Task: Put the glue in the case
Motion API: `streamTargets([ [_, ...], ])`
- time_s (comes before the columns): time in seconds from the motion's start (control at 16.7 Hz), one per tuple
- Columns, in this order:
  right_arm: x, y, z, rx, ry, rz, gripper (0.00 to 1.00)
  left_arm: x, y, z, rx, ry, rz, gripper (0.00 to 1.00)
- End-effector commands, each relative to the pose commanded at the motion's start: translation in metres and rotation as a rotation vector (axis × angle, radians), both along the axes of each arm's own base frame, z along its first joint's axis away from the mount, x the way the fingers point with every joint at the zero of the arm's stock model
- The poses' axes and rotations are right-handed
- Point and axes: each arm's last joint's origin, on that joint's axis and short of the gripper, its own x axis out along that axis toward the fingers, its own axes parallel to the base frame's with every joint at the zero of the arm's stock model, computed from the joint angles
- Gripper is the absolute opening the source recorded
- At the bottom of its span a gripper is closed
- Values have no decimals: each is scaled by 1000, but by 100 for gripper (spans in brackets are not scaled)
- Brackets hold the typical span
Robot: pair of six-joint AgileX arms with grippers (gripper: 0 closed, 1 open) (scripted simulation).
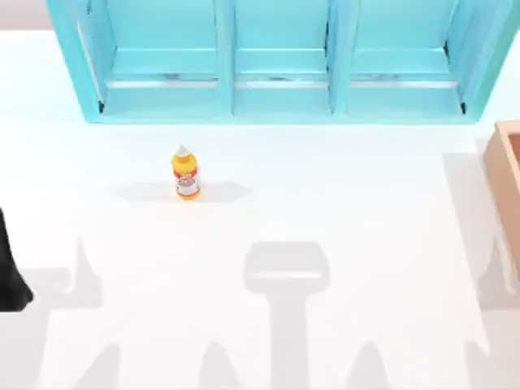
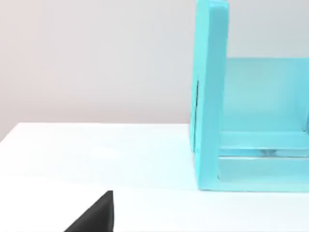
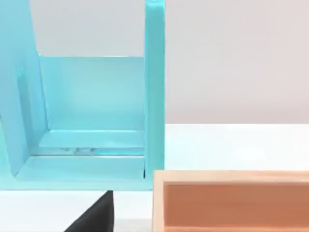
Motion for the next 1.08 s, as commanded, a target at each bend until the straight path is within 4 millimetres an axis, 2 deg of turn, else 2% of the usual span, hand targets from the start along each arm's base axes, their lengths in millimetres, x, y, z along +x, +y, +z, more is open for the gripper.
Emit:
streamTargets([
  [0.3,2,2,9,6,-2,6,100,0,0,0,0,0,0,100],
  [0.6,21,16,44,11,22,13,100,0,0,0,0,0,0,100],
  [0.84,63,45,71,-22,78,8,100,0,0,0,0,0,0,100],
  [0.96,92,70,77,-56,110,4,100,0,0,0,0,0,0,100],
  [1.08,121,105,73,-100,140,1,100,0,0,0,0,0,0,100],
])
